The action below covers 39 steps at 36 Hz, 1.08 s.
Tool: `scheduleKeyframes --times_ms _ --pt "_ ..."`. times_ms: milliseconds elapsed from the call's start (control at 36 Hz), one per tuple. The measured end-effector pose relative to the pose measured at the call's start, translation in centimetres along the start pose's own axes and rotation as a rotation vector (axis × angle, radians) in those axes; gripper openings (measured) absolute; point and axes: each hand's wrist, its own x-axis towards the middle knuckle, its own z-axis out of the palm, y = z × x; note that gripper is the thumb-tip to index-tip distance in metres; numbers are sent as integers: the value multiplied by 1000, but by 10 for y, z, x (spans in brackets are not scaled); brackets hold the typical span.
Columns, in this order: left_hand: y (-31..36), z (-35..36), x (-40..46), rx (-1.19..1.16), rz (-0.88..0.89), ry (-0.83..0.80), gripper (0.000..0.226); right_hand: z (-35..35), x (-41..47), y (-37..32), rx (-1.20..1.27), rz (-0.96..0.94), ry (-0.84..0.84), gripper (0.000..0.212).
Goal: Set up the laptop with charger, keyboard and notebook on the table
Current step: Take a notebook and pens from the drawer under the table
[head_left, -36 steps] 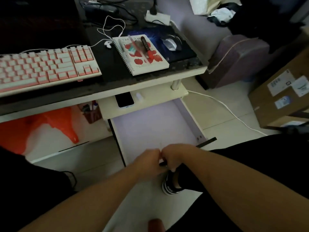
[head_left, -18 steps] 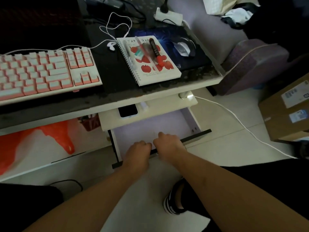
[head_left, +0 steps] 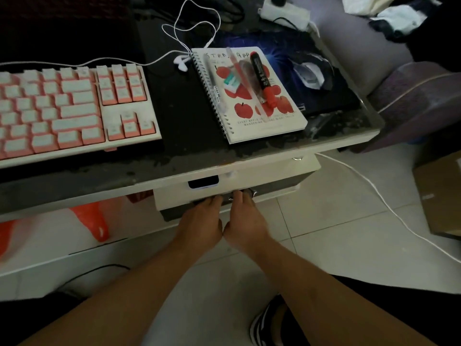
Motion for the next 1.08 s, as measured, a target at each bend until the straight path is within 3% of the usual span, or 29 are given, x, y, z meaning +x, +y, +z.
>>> scheduleKeyframes --times_ms 222,445,667,750,834,917,945,1028,1084 --pt "10 -16 -2 -12 -20 -30 46 -10 -7 -6 -55 -17 -41 67" --pt "37 -81 -20 -95 10 -62 13 -67 -32 -43 -163 -116 -59 23" --pt "73 -166 -52 -344 100 69 13 -168 -79 -79 -98 -177 -50 22" --pt "83 -195 -56 -493 46 124 13 -203 -85 -89 -45 -144 44 23" --pt "86 -220 -46 -608 -62 241 8 -235 -77 -97 76 -88 245 28" --pt "90 -233 -25 -626 -147 269 9 -252 -54 -99 192 17 300 11" --pt "92 -234 -17 -640 -181 247 11 -253 -42 -98 177 48 307 12" --pt "100 -233 11 -673 -301 220 18 -252 -3 -97 196 141 269 46" --pt "104 -230 32 -670 -376 234 35 -248 19 -101 210 197 199 59"
